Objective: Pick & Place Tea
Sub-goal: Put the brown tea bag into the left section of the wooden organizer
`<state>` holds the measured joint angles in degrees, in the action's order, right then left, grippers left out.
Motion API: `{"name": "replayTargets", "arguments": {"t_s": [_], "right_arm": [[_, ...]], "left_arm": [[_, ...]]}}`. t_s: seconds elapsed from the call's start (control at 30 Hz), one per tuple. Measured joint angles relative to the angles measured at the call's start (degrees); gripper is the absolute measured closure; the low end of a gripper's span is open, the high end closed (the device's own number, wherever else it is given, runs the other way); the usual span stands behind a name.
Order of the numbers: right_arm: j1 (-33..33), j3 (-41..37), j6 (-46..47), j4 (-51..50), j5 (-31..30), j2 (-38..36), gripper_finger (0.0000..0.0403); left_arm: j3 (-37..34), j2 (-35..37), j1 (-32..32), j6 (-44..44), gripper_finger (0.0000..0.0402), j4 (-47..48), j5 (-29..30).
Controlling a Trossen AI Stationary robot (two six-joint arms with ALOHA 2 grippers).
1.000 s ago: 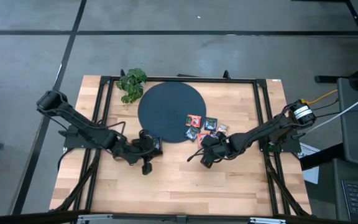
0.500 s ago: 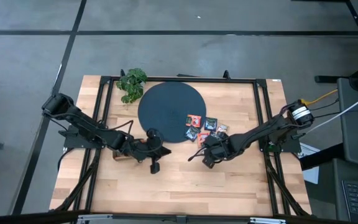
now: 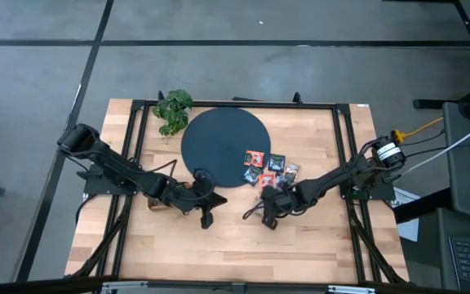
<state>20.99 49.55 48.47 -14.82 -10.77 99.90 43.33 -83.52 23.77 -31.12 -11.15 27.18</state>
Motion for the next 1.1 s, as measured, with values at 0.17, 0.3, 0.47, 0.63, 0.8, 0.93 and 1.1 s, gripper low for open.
{"name": "replayTargets", "arguments": {"t_s": [0.17, 0.3, 0.47, 0.63, 0.8, 0.93, 1.1], "right_arm": [[1.22, -0.05, -6.72, 6.64, 3.47, 1.48, 0.0399], [1.77, -0.03, -10.07, 11.86, 5.55, 3.37, 0.0399], [2.15, -0.1, -14.06, 17.07, 6.3, 4.15, 0.0398], [2.17, -0.1, -15.58, 23.18, 6.3, 3.98, 0.0398], [2.32, -0.1, -8.24, 23.02, 7.97, 2.9, 0.0392], [3.45, -0.11, -6.19, 21.89, 7.96, 1.58, 0.0384], [5.16, -0.08, -3.61, 20.57, 6.91, -0.45, 0.0383]], "left_arm": [[0.02, -5.07, 0.0, -2.05, 0.0391, -4.76, -4.58], [0.41, -9.76, 0.0, -0.56, 0.0389, -10.97, -6.37], [4.06, -14.63, -0.04, 1.97, 0.0394, -11.63, -7.87], [7.81, -18.25, -0.37, 5.81, 0.0398, -11.25, -10.56], [10.47, -19.85, -0.5, 6.87, 0.0399, -8.9, -10.65], [11.08, -19.84, -1.13, 3.84, 0.0399, -4.33, -8.79], [11.23, -20.72, -2.36, 1.17, 0.0399, -3.0, -9.15]]}}
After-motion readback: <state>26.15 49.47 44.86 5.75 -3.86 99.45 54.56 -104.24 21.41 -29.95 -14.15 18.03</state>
